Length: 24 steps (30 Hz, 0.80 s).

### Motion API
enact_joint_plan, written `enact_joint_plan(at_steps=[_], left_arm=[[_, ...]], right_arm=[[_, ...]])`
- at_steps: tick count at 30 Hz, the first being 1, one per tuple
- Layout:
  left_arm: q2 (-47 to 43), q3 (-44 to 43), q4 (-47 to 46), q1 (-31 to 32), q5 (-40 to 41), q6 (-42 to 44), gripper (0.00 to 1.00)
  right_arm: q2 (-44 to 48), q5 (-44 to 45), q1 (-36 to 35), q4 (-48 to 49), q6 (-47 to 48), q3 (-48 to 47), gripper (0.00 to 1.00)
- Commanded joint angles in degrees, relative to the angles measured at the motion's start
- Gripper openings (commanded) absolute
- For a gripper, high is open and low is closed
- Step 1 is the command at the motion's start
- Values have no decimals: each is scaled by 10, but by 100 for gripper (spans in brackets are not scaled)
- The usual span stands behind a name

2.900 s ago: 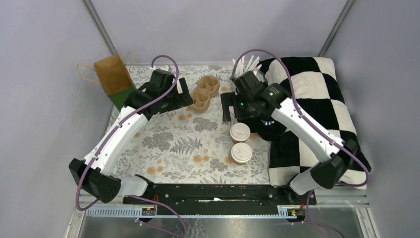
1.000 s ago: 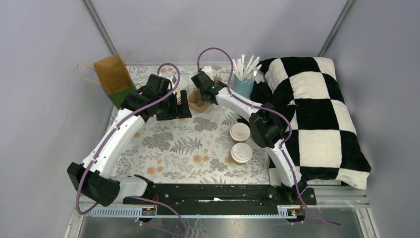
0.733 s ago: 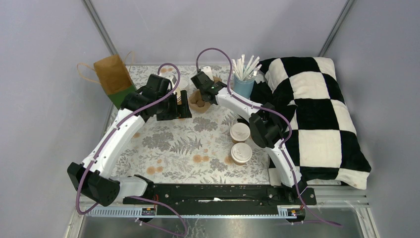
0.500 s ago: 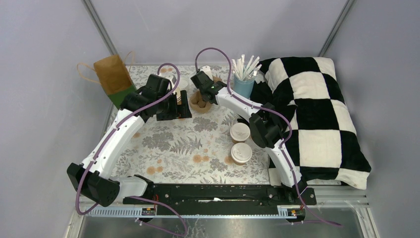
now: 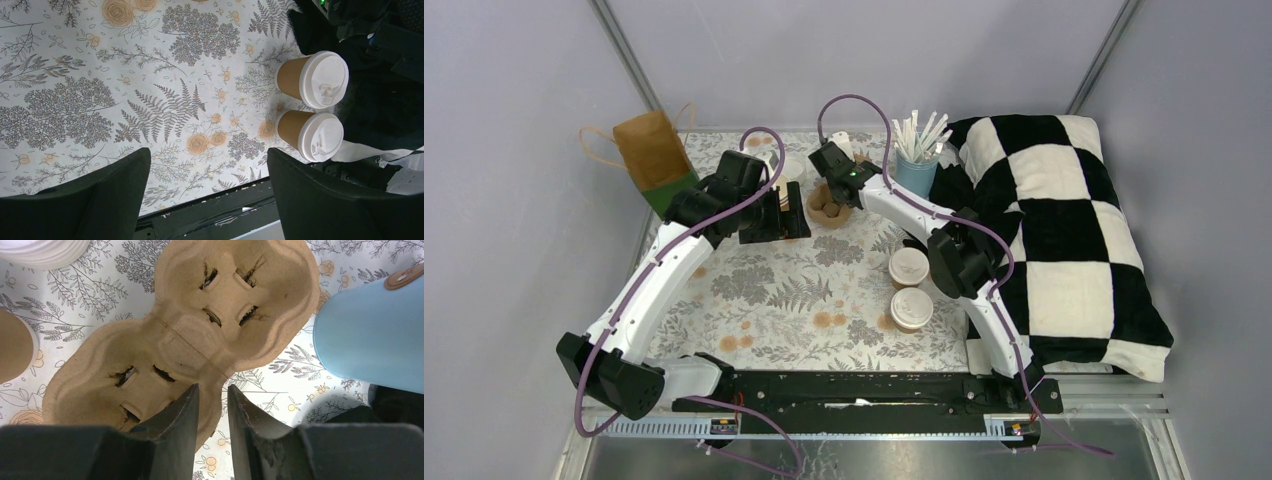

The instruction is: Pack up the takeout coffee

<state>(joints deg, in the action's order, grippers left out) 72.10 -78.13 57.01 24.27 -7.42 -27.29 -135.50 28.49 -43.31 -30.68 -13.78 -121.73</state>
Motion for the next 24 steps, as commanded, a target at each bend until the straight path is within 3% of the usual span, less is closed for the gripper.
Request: enact_joint_plan(at_steps=[1,7,12,17,24], left_arm=[[-15,2,-9,-3,-9,-1,90],[-14,0,-9,-3,-8,-1,90],[-16,-1,-9,-3,-8,1,90],[-16,-1,-9,-3,-9,0,90],[-16,-6,-7,-3,-8,1,90]], right_arm=[[-11,19,-6,-14,-20,-21,35],[-10,19,-5,-12,-22,-16,33],[-12,23,-5,-11,-15,-22,24],[-17,23,-5,-16,-9,-31,0],[6,4,-5,-58,-20,-63,0]])
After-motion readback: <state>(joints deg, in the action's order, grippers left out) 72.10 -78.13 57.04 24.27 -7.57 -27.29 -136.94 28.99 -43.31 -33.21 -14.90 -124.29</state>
